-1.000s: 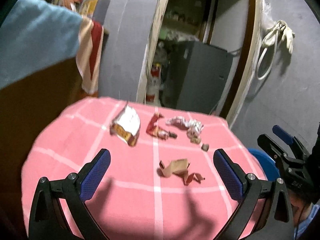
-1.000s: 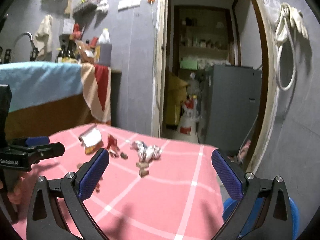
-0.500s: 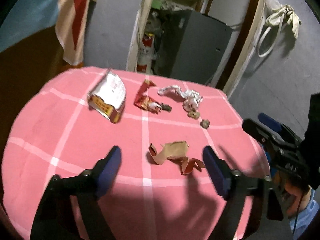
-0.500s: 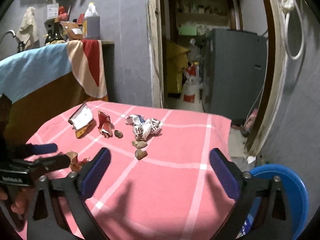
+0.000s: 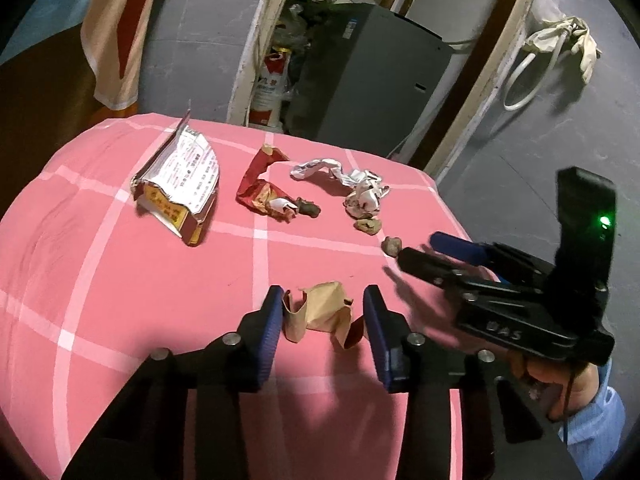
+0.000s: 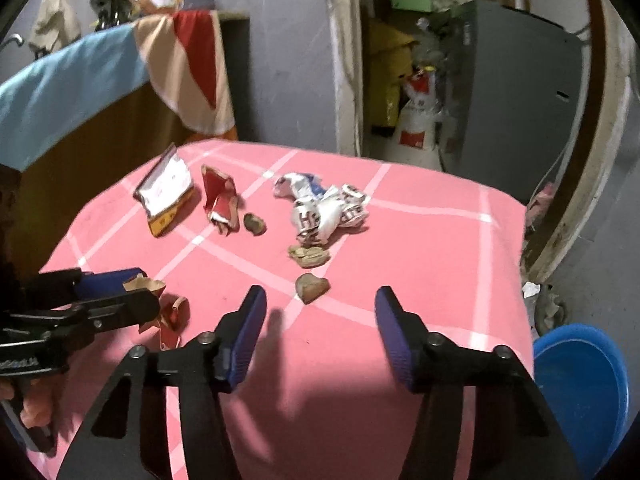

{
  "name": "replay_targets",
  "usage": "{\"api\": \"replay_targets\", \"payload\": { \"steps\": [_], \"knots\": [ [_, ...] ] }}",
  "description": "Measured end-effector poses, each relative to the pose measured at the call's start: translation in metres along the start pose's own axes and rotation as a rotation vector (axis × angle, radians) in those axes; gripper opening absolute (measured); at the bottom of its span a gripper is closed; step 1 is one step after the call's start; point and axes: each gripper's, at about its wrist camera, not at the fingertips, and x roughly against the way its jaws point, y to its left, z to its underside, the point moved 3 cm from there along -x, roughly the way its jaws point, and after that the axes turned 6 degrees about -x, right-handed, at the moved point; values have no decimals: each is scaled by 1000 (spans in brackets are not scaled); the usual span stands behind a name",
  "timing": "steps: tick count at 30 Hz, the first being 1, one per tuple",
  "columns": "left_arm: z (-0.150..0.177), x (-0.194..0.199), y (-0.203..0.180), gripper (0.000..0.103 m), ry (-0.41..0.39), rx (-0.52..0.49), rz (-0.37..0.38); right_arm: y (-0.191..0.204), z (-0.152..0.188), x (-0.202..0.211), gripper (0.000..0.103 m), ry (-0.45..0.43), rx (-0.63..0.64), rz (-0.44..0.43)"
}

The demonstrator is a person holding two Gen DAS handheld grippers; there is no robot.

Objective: Collect trash
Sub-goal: 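Grasp a small stone with the right tool while the left tool grasps a cardboard scrap, then carry the stone and cardboard scrap over the blue bucket and open both tools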

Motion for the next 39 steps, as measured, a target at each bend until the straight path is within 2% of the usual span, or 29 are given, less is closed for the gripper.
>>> {"api": "replay_targets", "payload": {
  "steps": [5,8,12,17,20,27,31,39],
  "knots": [
    [-1,-1,4,31,4,19,26,1,-7,-10,44,46,13,-1],
    [-1,0,4,31,7,22,33,-1,-9,-20,34,87,3,-3],
    [-1,2,2,27,10,18,41,0,-9,-21,18,98,9,1],
    [0,4,-2,18,10,9,42,0,-6,-18,18,85,8,-7],
    [1,7,-3,10,4,5,27,0,-1,-10,18,59,-1,-21],
    [6,11,-3,8,-17,24,26,7,19,18,18,-35,-9,-58],
    [6,17,-10,2,-48,6,13,11,25,41,18,-112,-9,-58],
    [2,32,-29,1,-120,-9,27,13,30,84,18,-266,6,-41]
  ]
}}
